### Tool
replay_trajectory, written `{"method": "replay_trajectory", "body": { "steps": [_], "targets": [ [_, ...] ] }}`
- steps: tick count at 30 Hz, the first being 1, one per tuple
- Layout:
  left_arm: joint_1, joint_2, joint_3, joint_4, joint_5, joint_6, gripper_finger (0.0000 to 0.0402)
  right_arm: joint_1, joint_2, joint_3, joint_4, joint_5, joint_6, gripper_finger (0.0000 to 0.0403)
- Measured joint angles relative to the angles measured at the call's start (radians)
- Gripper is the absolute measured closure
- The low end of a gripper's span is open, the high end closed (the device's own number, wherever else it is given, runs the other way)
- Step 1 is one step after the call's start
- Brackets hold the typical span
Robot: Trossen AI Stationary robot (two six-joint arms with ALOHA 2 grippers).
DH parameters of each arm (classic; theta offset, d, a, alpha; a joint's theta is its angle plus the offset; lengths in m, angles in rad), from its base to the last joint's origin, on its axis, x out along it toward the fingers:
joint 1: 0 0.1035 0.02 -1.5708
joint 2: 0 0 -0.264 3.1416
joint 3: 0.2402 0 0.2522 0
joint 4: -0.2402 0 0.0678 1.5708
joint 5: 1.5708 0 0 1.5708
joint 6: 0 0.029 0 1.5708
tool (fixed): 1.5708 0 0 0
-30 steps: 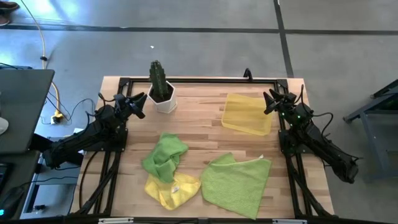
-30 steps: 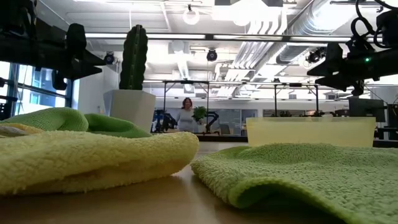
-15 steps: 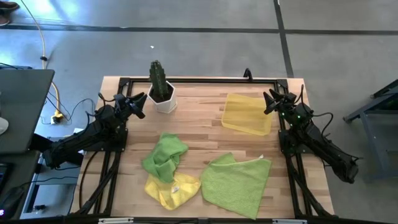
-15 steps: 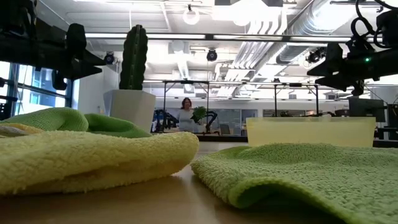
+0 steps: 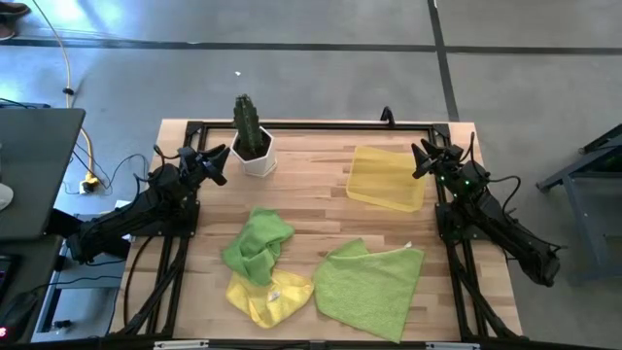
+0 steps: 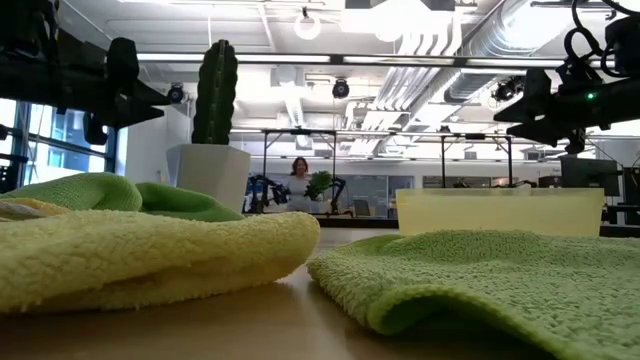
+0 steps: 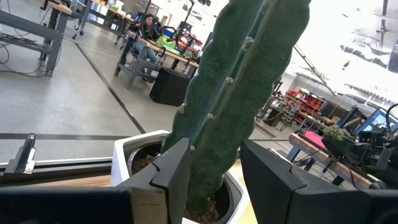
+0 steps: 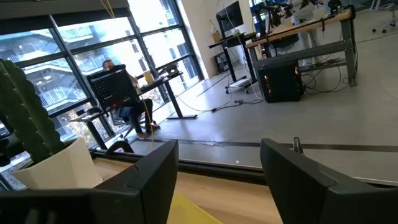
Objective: Roll microfiber towels into tight, uniform cylinder then place into a basket
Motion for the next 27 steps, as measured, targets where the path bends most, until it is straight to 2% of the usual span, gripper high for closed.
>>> {"method": "replay_trajectory", "body": {
  "steps": [22, 27],
  "targets": [
    [0.000, 0.000, 0.000, 0.000, 0.000, 0.000, 0.0271, 0.000, 0.000, 0.000, 0.000, 0.000, 0.000, 0.0182],
    [-0.001, 0.000, 0.000, 0.000, 0.000, -0.074, 0.0271, 0.000, 0.000, 0.000, 0.000, 0.000, 0.000, 0.0182]
  ]
}}
